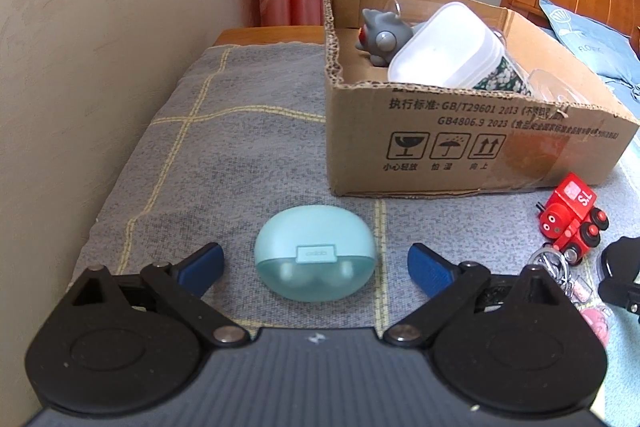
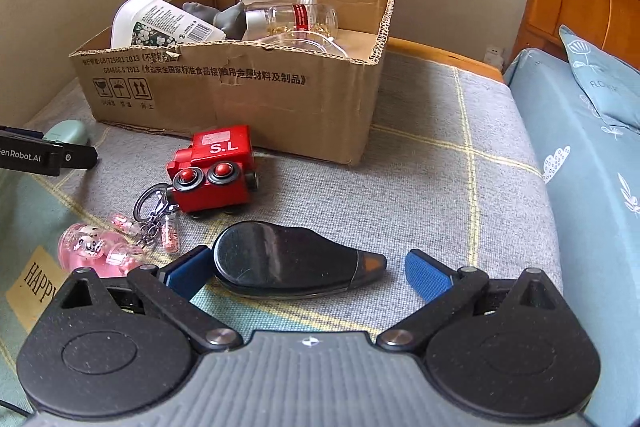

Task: Organize rigid objects
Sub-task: 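Grasp mint-green case with left tool while right tool grasps black key fob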

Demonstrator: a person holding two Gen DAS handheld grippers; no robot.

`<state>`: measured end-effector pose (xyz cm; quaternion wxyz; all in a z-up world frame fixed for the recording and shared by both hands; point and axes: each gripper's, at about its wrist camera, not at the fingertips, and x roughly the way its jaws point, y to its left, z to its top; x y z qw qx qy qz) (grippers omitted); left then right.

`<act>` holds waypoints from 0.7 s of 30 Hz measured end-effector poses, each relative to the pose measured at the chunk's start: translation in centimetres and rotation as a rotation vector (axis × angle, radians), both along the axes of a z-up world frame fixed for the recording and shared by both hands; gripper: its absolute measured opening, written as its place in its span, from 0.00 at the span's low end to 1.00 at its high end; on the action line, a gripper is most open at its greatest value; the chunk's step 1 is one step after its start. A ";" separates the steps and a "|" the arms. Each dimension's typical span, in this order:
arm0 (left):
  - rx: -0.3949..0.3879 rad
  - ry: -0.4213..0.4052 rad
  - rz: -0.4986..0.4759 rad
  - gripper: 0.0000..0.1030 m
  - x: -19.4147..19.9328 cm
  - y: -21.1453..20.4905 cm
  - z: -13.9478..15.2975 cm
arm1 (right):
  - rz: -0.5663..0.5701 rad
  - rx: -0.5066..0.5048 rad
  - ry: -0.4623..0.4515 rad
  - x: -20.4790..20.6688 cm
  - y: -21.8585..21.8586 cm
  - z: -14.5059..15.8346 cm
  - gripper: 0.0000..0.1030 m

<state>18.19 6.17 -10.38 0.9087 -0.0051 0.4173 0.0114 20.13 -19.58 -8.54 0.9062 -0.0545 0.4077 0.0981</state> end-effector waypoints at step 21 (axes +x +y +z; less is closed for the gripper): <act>0.032 0.003 -0.028 0.59 0.4 0.2 0.8 | 0.021 -0.009 0.017 0.0 0.6 0.5 0.90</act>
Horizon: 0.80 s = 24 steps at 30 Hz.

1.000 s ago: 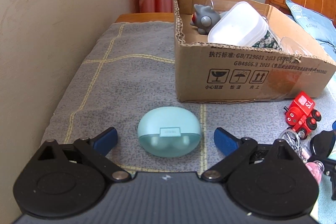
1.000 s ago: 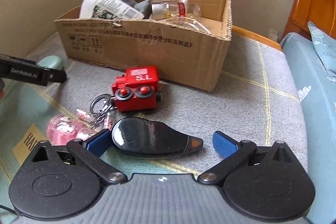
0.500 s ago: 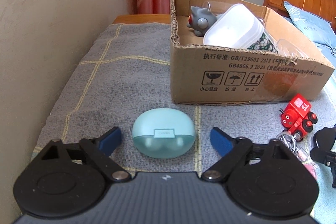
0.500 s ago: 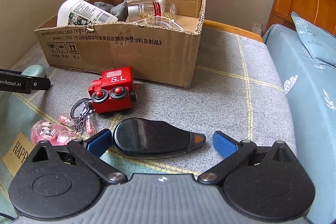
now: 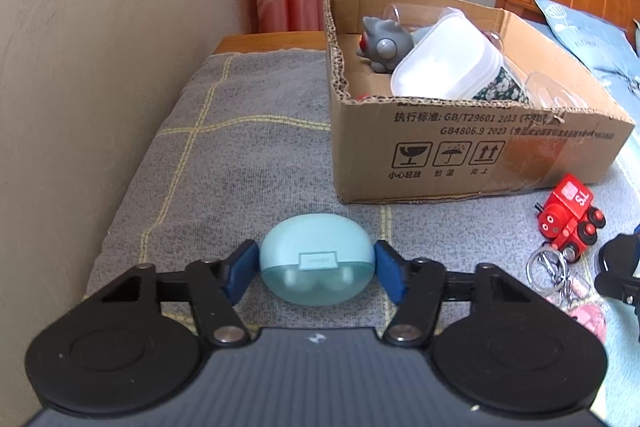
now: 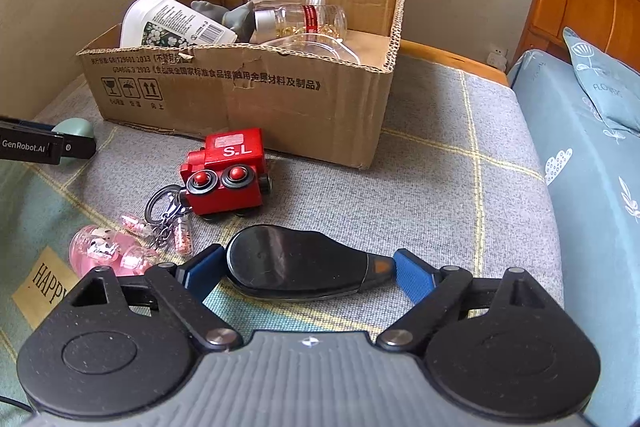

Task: Organize rigid objects
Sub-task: 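Grasp mint-green case with left tool while right tool grasps black key fob, then carry case and key fob into the box, opening right then left tool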

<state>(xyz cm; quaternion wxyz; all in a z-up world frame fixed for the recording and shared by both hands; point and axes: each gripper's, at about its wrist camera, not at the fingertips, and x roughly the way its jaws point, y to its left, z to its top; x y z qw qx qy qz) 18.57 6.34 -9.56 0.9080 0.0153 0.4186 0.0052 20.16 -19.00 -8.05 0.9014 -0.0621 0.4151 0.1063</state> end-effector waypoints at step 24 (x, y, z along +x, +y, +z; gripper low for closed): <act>0.033 0.050 -0.147 0.59 -2.5 -0.3 1.8 | 0.121 0.002 -0.002 -1.7 -1.0 3.3 0.90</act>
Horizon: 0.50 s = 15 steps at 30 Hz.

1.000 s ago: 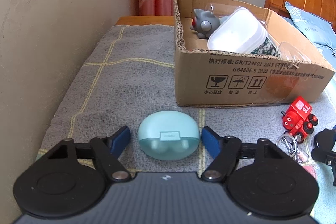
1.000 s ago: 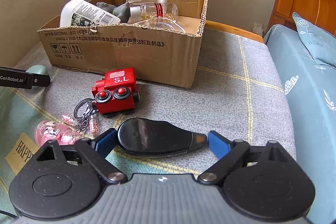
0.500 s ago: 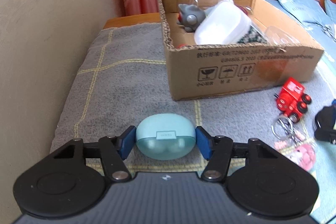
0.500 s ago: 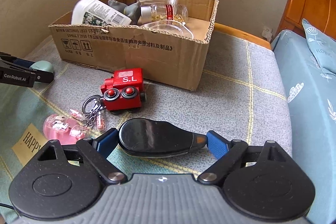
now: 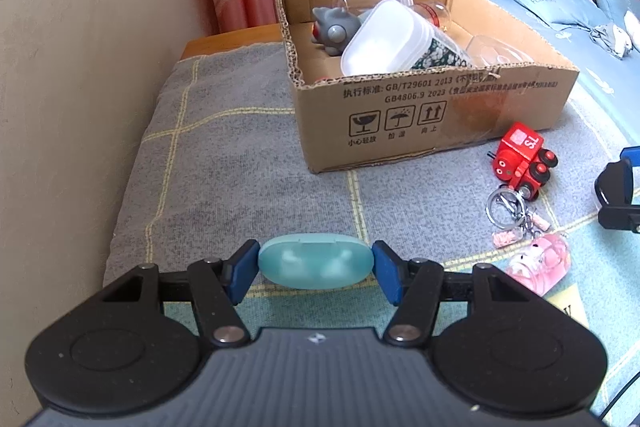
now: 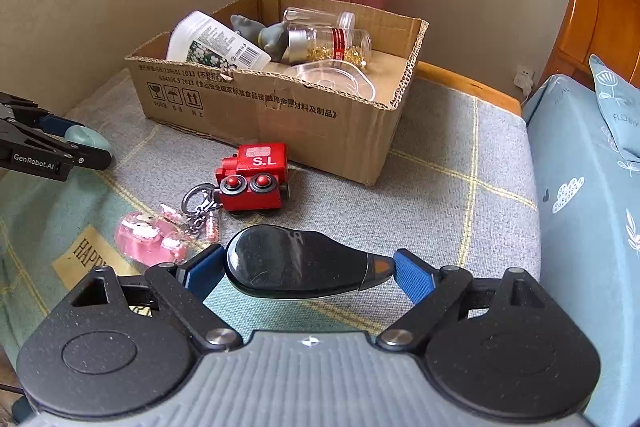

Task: Organize rigid objects
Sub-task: 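Carry case and key fob into the box, opening right then left tool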

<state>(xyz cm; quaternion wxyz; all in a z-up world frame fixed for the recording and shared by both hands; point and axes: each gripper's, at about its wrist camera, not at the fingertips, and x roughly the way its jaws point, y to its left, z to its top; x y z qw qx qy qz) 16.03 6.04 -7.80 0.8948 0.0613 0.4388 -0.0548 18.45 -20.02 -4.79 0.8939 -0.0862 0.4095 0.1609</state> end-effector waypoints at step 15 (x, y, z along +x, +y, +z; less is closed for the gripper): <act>-0.010 -0.056 -0.080 0.59 -1.6 -1.4 4.5 | 0.088 0.029 -0.057 1.9 0.2 4.6 0.90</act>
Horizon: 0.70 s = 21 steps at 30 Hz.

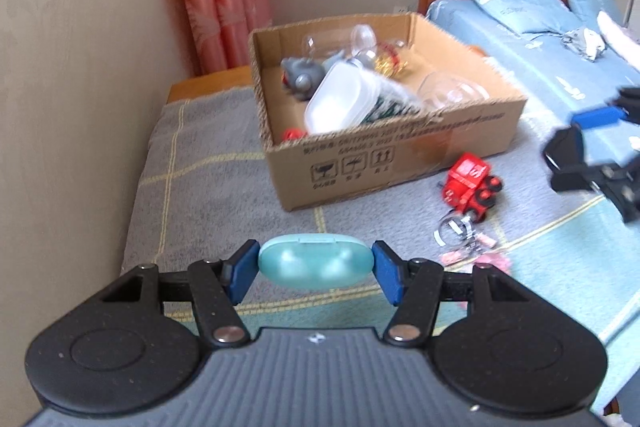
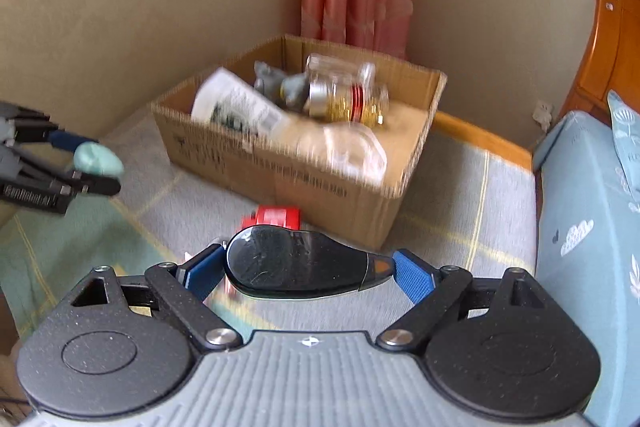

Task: Organize rigid objects
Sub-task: 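Carry case and key fob into the box, opening right then left tool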

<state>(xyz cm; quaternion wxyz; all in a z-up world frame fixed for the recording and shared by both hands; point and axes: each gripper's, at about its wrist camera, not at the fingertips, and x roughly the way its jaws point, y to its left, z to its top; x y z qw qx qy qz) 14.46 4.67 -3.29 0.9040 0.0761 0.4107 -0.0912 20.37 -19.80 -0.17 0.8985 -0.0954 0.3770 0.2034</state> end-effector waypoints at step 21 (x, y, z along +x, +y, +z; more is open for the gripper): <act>0.005 -0.067 -0.041 0.59 -0.8 -0.8 3.9 | -0.035 0.000 0.012 13.1 2.3 3.1 0.90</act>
